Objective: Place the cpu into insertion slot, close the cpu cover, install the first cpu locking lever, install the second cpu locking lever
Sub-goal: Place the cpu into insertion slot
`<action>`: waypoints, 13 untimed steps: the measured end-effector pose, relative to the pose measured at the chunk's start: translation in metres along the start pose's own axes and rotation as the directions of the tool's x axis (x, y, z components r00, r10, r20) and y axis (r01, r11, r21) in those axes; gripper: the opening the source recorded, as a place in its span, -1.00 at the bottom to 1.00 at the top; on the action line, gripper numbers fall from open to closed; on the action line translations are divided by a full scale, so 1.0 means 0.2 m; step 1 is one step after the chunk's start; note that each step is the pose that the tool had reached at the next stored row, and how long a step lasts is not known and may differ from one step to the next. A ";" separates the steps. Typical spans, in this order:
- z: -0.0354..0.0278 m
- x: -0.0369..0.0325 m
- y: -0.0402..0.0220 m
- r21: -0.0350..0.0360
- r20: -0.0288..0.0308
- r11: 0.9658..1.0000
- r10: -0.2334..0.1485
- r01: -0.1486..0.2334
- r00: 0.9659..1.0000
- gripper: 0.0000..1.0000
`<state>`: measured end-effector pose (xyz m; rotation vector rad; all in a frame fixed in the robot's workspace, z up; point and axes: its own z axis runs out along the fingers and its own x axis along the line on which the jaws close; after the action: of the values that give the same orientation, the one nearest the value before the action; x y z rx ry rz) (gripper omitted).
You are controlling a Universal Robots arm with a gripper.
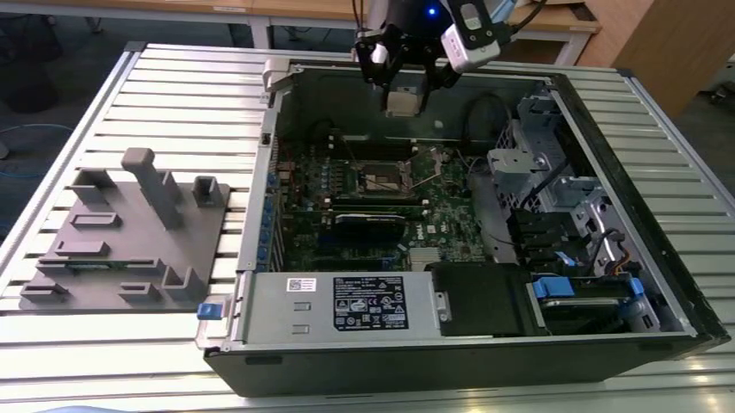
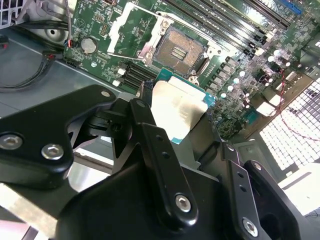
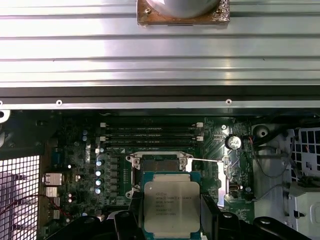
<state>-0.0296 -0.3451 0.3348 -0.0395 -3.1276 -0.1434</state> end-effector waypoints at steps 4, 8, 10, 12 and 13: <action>0.002 0.000 0.000 0.000 0.000 1.000 0.000 0.000 1.000 0.08; 0.014 0.000 -0.001 0.000 0.000 1.000 0.000 0.000 1.000 0.08; 0.021 0.000 -0.002 0.000 0.000 1.000 0.000 0.000 1.000 0.08; 0.026 0.000 -0.002 0.000 0.000 1.000 0.000 0.000 1.000 0.08; 0.028 0.000 -0.003 0.000 0.000 1.000 0.000 0.000 1.000 0.08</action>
<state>-0.0296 -0.3451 0.3291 -0.0395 -3.1278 -0.1434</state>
